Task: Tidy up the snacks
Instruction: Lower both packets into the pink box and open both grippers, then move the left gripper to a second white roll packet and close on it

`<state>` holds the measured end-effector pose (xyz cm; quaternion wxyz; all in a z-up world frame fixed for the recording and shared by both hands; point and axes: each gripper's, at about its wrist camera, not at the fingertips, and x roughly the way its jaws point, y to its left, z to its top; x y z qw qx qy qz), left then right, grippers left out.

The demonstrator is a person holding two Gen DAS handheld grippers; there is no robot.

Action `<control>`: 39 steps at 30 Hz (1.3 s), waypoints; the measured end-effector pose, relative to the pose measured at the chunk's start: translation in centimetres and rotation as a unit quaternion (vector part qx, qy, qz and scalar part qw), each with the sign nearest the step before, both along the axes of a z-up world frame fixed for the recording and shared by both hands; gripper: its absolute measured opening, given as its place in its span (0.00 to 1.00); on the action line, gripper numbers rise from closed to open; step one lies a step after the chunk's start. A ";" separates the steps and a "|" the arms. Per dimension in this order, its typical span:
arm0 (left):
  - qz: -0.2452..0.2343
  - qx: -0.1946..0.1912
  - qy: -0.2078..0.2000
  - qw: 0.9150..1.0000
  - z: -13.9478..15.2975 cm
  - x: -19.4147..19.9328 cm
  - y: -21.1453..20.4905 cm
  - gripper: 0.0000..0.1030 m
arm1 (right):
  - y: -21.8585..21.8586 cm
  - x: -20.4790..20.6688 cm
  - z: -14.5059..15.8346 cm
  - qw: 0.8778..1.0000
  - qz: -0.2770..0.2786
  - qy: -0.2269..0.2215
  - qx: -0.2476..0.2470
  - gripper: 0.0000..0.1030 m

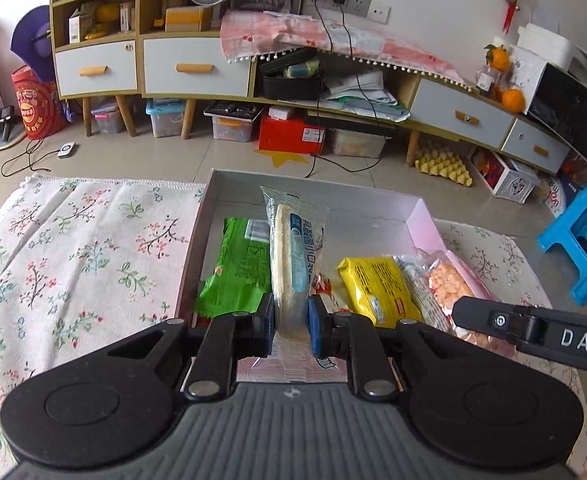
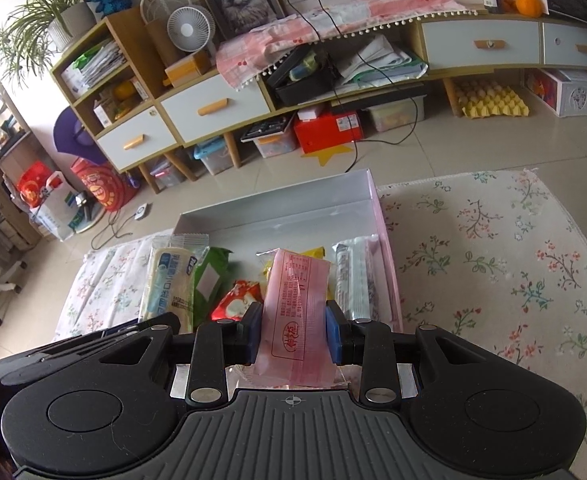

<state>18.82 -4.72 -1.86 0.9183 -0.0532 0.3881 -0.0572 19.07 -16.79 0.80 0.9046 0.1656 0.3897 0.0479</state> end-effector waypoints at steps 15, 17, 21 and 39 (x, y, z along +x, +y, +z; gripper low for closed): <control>-0.015 -0.032 0.017 0.999 -1.5 4.6 -0.6 0.15 | -1.4 5.6 -1.8 1.000 -0.011 0.001 -0.002 0.30; -0.013 -0.034 0.021 0.999 -1.8 5.1 -0.7 0.15 | -1.4 6.3 -2.3 1.000 -0.010 0.006 -0.001 0.30; -0.004 -0.037 0.028 0.999 -2.4 6.1 -0.8 0.15 | -0.9 7.2 -2.9 1.000 -0.002 0.001 0.004 0.30; 0.017 -0.065 0.008 0.998 1.2 3.5 1.3 0.45 | -1.7 5.3 0.3 0.996 -0.031 -0.042 0.074 0.68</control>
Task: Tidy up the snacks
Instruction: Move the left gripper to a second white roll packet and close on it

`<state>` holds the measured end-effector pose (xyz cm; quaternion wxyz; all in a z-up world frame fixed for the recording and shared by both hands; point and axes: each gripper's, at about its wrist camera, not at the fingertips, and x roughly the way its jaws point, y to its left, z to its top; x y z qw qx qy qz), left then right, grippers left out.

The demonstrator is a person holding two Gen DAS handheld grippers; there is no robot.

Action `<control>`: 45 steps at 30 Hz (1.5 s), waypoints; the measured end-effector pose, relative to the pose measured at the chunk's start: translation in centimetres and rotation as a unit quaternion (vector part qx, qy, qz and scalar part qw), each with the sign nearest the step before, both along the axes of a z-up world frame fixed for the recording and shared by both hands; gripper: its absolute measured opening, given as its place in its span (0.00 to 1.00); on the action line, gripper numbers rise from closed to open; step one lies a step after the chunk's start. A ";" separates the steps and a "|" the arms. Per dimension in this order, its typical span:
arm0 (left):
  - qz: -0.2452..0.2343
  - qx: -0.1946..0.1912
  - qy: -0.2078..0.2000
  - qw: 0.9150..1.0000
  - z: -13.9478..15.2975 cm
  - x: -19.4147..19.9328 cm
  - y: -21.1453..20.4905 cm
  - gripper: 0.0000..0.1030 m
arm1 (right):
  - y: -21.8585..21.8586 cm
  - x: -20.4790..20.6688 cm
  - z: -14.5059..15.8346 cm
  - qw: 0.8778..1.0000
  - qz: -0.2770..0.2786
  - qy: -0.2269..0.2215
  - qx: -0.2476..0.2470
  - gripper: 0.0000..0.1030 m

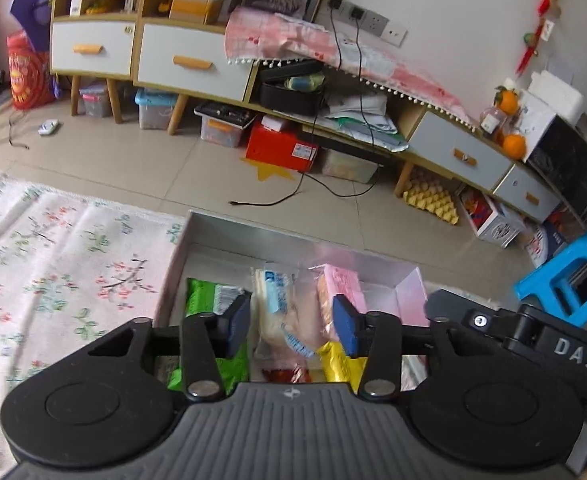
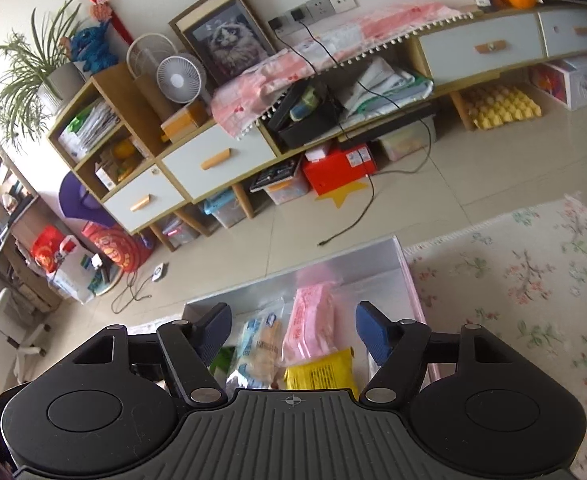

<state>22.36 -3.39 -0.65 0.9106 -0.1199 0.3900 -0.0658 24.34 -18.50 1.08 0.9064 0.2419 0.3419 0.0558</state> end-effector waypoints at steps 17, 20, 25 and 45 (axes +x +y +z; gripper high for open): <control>0.002 0.022 0.053 0.998 -0.5 -6.9 0.8 0.61 | 1.6 -9.1 2.0 0.998 0.038 0.021 -0.044 0.68; 0.010 0.021 0.063 0.998 -0.9 -8.0 0.5 0.64 | 1.5 -11.0 2.3 0.998 0.042 0.026 -0.047 0.70; 0.011 -0.005 0.083 0.996 -1.7 -9.1 0.5 0.66 | 1.2 -14.2 2.3 0.997 0.048 0.027 -0.061 0.74; 0.000 0.038 0.105 0.994 -6.0 -8.9 -1.3 0.79 | 2.3 -16.0 -0.7 0.983 0.085 0.067 -0.149 0.75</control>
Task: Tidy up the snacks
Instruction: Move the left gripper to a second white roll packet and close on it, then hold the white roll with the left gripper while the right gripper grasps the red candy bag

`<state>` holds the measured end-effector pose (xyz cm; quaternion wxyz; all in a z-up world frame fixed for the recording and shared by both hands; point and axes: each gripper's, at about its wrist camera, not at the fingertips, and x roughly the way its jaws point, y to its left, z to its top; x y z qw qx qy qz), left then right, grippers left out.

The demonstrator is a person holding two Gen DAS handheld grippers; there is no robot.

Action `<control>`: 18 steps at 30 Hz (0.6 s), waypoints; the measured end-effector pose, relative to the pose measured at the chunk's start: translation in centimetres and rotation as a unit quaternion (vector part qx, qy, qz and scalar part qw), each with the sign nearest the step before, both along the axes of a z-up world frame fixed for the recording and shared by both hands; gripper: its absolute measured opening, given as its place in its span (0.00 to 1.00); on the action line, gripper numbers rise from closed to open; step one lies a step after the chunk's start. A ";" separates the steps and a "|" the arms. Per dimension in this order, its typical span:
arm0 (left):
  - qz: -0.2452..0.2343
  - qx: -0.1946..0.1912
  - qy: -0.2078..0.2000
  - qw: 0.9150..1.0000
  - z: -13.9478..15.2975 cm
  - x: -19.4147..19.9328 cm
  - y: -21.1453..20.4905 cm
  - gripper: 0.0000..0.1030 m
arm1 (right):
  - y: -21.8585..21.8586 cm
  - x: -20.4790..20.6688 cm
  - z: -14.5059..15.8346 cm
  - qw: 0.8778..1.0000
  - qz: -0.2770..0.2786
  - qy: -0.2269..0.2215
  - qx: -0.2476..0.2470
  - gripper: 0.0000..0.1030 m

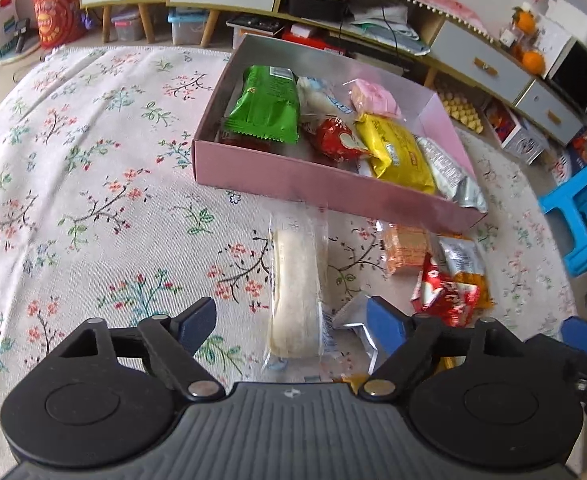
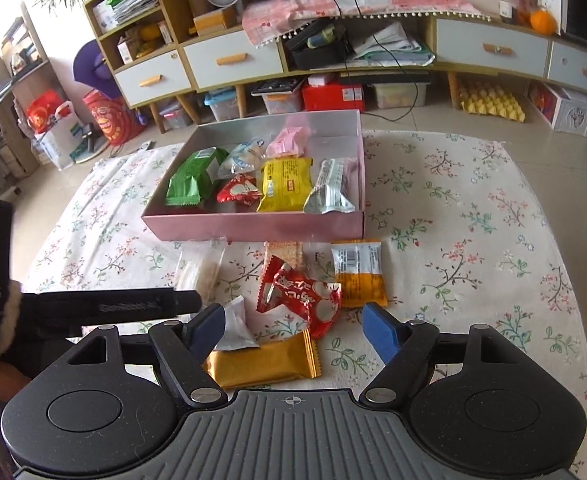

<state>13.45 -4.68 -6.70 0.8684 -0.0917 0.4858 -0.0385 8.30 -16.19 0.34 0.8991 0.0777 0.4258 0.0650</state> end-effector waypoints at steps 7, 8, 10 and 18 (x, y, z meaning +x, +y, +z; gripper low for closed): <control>-0.012 0.052 0.003 0.999 -1.3 0.4 -0.6 0.58 | 0.0 0.4 -0.5 1.000 -0.007 0.010 -0.004 0.75; -0.013 0.055 0.004 0.998 -1.2 0.4 -0.5 0.48 | 0.0 0.5 -0.6 1.000 -0.007 0.011 -0.005 0.75; -0.013 0.049 0.007 0.999 -0.9 0.2 -0.2 0.36 | -0.2 0.5 -0.5 1.000 -0.008 0.010 -0.004 0.75; -0.003 0.028 0.027 0.999 -0.3 -0.4 1.0 0.26 | -0.2 0.7 -1.0 1.000 -0.002 0.013 -0.019 0.75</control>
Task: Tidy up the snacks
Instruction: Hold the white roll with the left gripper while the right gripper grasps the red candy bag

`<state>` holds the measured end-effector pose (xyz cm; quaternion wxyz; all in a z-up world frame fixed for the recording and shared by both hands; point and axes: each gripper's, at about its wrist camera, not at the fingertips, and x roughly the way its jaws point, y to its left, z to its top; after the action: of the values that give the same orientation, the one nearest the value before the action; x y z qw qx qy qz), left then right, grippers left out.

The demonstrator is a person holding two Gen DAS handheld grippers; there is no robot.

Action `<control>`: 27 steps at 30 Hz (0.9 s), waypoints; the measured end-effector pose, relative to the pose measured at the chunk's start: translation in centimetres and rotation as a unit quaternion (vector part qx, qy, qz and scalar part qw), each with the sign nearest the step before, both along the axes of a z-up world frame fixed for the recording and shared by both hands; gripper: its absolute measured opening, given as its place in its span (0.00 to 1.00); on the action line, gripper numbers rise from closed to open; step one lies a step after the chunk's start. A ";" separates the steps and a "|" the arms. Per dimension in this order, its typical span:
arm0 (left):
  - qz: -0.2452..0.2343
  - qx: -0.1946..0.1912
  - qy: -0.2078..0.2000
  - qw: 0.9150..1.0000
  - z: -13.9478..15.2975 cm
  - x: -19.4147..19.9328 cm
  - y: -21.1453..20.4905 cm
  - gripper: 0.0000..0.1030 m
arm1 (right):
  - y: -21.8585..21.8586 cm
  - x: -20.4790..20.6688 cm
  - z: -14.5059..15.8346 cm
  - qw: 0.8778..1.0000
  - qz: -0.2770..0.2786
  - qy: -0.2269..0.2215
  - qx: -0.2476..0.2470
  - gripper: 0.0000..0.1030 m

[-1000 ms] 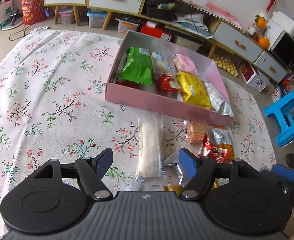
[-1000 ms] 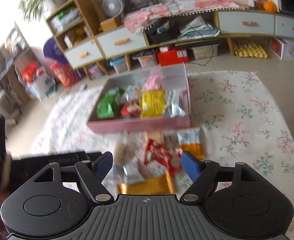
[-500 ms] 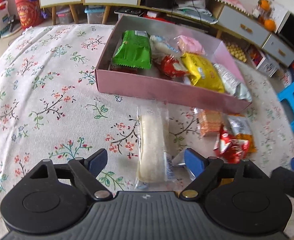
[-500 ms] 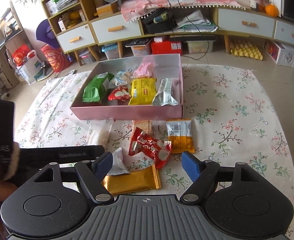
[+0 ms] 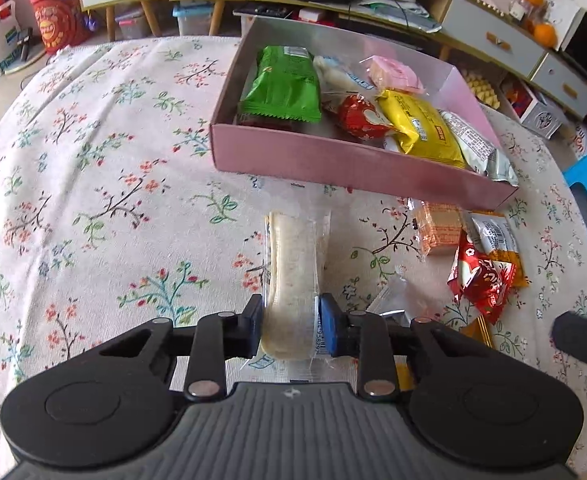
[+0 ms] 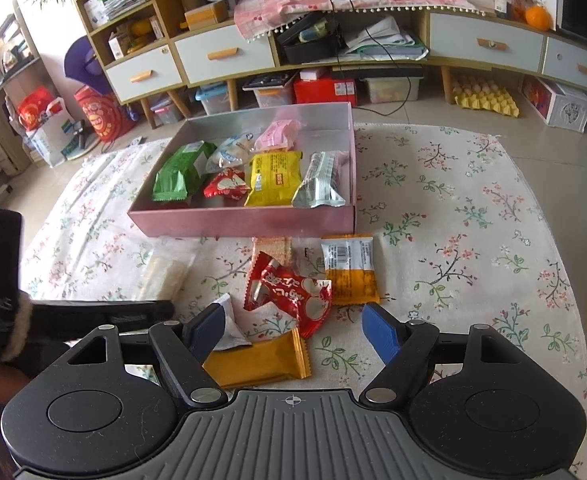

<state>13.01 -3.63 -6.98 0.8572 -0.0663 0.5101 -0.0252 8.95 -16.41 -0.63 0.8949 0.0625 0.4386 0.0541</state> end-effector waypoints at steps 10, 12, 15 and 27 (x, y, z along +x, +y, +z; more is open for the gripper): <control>0.023 -0.020 0.003 1.000 0.8 -0.5 1.9 0.25 | 1.2 2.1 -4.0 0.996 0.020 0.053 -0.064 0.75; 0.025 -0.022 0.002 0.999 1.0 -0.6 2.1 0.25 | 1.0 2.5 -4.0 0.997 0.019 0.041 -0.059 0.75; 0.024 -0.021 0.000 0.999 1.1 -0.7 2.1 0.25 | 1.7 2.7 -3.9 0.996 0.033 0.011 -0.076 0.75; 0.022 -0.024 0.000 0.999 1.1 -0.5 2.3 0.25 | 4.5 4.3 -5.6 0.986 0.098 -0.038 -0.127 0.71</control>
<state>12.53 -1.32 -5.86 0.8556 -0.0983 0.5079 -0.0188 13.22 -11.88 -6.22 0.9021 -0.0969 0.4114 0.0874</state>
